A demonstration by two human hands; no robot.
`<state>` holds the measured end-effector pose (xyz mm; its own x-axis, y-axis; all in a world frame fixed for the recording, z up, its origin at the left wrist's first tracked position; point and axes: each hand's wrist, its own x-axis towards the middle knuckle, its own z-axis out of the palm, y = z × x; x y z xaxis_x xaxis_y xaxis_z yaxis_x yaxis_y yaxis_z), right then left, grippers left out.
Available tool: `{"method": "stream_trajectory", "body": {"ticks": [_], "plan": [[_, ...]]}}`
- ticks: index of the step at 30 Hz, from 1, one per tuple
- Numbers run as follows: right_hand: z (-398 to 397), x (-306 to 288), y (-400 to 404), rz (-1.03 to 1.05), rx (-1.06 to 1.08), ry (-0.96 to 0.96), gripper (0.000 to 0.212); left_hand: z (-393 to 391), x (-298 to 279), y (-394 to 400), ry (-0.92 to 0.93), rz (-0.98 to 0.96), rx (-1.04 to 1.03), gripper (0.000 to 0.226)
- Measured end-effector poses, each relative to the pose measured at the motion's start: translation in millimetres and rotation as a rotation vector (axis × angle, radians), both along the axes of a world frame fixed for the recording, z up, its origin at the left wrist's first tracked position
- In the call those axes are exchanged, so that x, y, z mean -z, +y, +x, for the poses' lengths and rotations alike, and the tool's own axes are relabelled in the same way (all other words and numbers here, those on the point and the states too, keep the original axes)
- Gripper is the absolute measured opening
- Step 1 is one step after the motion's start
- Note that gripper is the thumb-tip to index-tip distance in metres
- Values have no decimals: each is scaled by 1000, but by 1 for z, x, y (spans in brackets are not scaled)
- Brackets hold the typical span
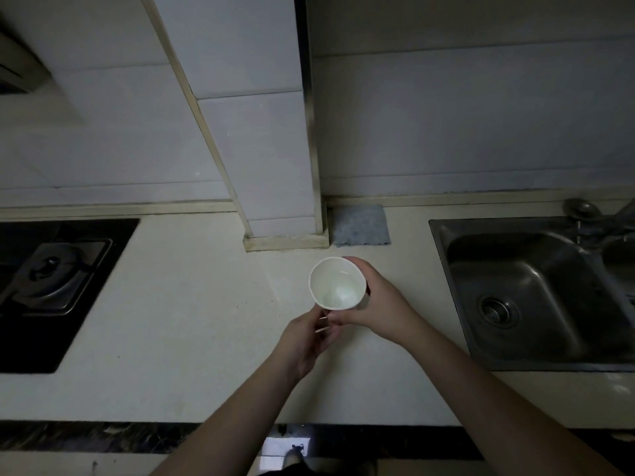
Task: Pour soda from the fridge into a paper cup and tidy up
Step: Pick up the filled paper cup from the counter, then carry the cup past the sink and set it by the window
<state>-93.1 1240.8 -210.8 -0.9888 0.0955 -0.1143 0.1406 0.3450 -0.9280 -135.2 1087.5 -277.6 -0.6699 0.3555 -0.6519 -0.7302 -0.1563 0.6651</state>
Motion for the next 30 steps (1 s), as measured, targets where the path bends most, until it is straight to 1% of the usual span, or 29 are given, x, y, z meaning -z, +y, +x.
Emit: {"method": "stream_trajectory", "body": {"ticks": [4, 9, 13, 17, 20, 25, 30], "plan": [[0, -8, -4, -49, 11, 13, 87, -9, -4, -6, 31, -6, 53, 30], [2, -18, -13, -45, 147, 41, 80, -23, -15, -11, 81, -50, 147, 36], [2, -27, -16, -18, 206, 53, 75, -32, -24, -12, 120, -48, 237, 38], [6, -34, -18, -3, 270, 81, 78, -36, -34, -10, 139, -29, 294, 40], [11, -39, -20, 11, 311, 106, 80, -33, -41, -6, 136, -2, 336, 38], [27, -41, -17, 12, 388, 127, 80, -24, -44, 6, 89, 71, 344, 34], [48, -41, -11, -1, 454, 130, 79, -6, -39, 22, -60, 209, 301, 31]]}}
